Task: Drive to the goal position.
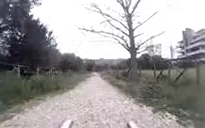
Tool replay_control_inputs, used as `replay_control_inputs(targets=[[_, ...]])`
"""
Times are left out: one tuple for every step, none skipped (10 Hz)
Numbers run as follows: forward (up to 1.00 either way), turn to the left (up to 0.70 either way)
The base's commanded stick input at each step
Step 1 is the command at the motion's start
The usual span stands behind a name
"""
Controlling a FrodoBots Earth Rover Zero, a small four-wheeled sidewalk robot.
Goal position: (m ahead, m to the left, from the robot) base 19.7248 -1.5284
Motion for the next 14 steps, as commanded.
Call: replay_control_inputs(targets=[[0.70, 0.00], [0.70, 0.00], [0.70, 0.00], [0.70, 0.00], [0.70, 0.00], [0.70, 0.00], [0.70, 0.00], [0.70, 0.00], [0.70, 0.00], [0.70, 0.00], [0.70, 0.00], [0.70, 0.00], [0.70, 0.00], [0.70, 0.00]])
